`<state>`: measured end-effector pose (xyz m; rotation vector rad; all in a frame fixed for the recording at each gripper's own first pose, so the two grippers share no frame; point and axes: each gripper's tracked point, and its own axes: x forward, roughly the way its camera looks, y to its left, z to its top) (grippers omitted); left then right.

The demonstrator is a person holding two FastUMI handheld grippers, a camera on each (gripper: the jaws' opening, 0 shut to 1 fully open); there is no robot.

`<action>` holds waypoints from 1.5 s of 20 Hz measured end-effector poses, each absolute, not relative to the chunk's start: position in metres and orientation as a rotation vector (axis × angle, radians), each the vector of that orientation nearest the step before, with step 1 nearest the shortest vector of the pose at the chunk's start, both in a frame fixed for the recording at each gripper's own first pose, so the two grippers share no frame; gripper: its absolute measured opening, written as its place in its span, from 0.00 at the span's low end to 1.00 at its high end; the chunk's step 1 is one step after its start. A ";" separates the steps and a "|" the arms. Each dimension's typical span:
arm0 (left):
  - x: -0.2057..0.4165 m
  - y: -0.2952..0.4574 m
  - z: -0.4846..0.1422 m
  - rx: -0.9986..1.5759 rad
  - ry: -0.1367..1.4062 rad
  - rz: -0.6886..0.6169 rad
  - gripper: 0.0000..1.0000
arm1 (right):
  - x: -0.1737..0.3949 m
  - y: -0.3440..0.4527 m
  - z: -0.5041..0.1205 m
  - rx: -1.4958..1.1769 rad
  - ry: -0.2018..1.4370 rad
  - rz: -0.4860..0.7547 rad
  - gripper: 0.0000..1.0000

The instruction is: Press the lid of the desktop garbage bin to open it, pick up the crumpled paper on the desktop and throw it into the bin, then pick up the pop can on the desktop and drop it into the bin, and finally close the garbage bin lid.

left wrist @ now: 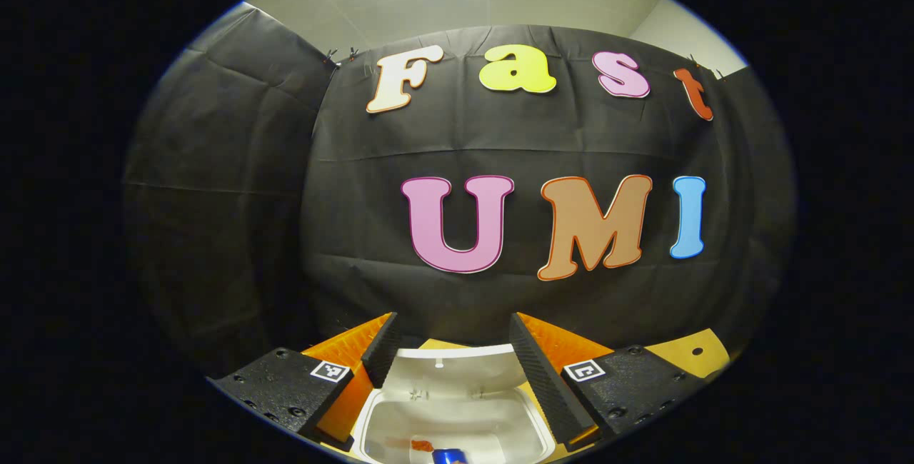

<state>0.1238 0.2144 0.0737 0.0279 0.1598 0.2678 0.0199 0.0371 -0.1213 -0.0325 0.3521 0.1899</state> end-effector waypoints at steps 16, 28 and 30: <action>0.039 0.190 -0.001 0.005 0.306 0.269 0.92 | 0.023 0.057 -0.126 -0.051 0.364 0.284 0.92; 0.019 0.185 -0.070 -0.028 0.425 0.271 0.94 | 0.023 0.053 -0.133 -0.080 0.388 0.283 0.96; 0.019 0.185 -0.079 -0.029 0.428 0.280 0.93 | 0.021 0.051 -0.138 -0.080 0.405 0.282 0.96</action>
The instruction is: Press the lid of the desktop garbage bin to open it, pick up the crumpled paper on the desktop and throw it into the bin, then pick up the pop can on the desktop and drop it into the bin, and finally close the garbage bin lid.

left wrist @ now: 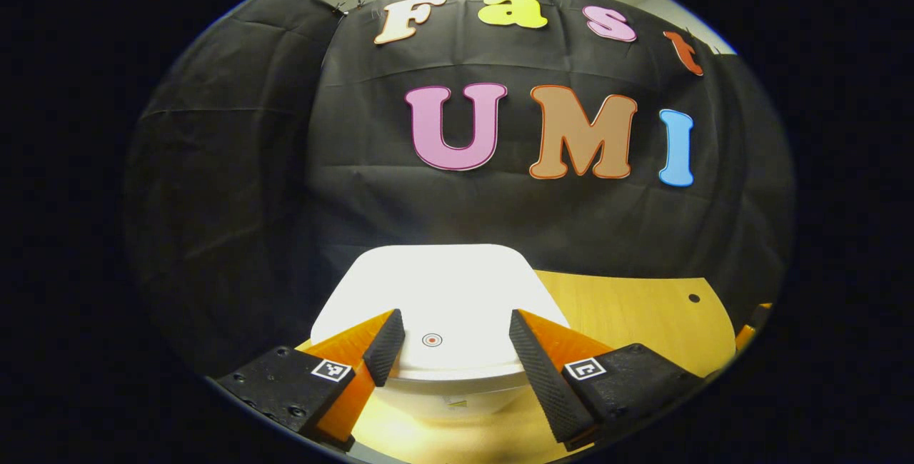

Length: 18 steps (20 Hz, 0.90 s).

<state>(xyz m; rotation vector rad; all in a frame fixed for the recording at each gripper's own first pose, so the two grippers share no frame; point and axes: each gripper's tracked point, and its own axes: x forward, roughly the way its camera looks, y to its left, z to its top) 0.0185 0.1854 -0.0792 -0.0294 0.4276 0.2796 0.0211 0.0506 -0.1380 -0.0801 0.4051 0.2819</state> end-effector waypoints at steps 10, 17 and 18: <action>0.038 0.131 -0.010 -0.017 0.122 0.155 0.93 | 0.038 0.046 -0.092 -0.014 0.289 0.243 1.00; 0.044 0.027 0.035 -0.015 -0.066 -0.074 0.93 | 0.036 0.024 -0.050 0.007 0.187 0.154 0.96; 0.042 0.012 0.031 -0.026 -0.061 -0.109 0.93 | 0.035 0.021 -0.045 0.008 0.170 0.145 0.96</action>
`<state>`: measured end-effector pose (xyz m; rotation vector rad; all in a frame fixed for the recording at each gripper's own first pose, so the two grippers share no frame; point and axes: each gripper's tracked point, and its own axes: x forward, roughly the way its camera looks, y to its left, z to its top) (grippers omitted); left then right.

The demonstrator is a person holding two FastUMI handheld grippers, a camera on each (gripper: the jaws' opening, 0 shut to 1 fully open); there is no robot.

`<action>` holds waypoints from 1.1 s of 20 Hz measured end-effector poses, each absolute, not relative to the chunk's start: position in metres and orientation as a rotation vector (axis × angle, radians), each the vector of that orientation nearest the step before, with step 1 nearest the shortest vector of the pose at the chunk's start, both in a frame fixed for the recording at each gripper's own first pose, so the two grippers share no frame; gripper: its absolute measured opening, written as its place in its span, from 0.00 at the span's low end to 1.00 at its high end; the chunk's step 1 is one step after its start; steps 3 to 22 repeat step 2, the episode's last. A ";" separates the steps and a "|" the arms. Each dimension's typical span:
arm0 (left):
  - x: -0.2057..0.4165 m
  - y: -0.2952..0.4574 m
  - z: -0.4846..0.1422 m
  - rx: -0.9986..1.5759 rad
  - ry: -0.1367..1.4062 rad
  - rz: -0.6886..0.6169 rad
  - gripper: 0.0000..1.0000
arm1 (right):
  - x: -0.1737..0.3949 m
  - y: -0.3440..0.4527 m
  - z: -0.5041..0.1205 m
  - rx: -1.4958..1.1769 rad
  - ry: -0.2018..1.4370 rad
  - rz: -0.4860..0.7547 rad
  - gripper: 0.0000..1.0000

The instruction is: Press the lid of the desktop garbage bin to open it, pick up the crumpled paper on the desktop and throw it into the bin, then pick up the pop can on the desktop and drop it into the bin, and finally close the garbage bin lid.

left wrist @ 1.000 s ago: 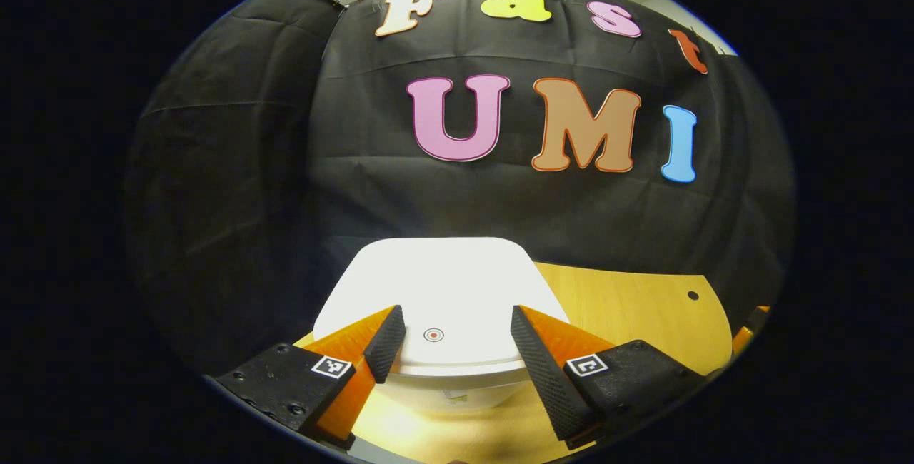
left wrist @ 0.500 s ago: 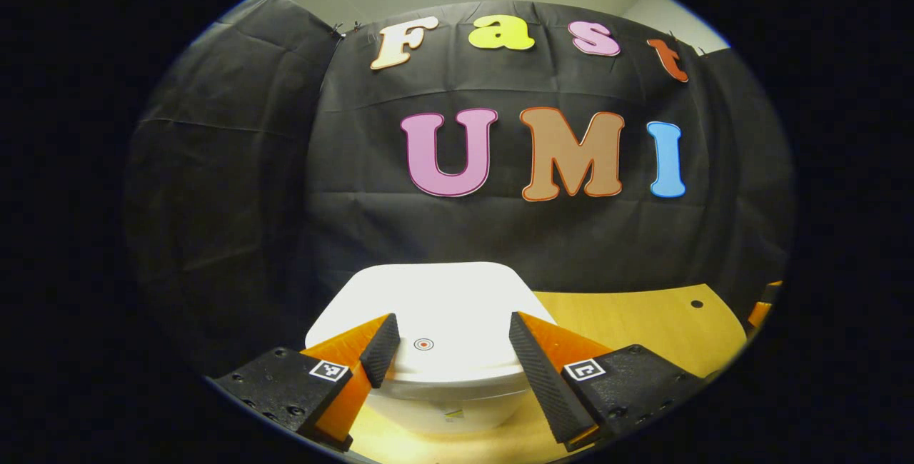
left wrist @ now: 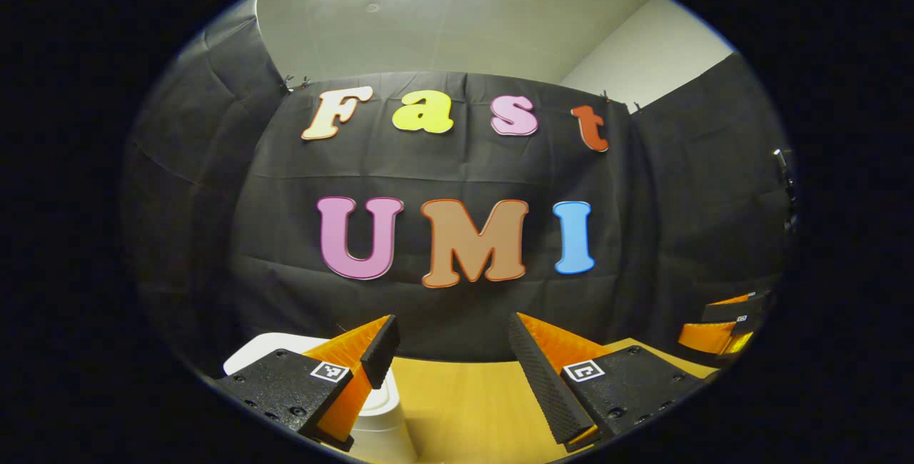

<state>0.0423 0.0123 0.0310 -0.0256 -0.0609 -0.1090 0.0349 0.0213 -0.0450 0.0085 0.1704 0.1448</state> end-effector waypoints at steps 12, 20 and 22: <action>0.039 -0.012 0.023 -0.033 -0.044 -0.170 0.93 | 0.031 0.016 -0.041 0.003 0.144 0.126 0.96; 0.039 -0.012 0.023 -0.033 -0.044 -0.170 0.93 | 0.031 0.016 -0.041 0.003 0.144 0.126 0.96; 0.039 -0.012 0.023 -0.033 -0.044 -0.170 0.93 | 0.031 0.016 -0.041 0.003 0.144 0.126 0.96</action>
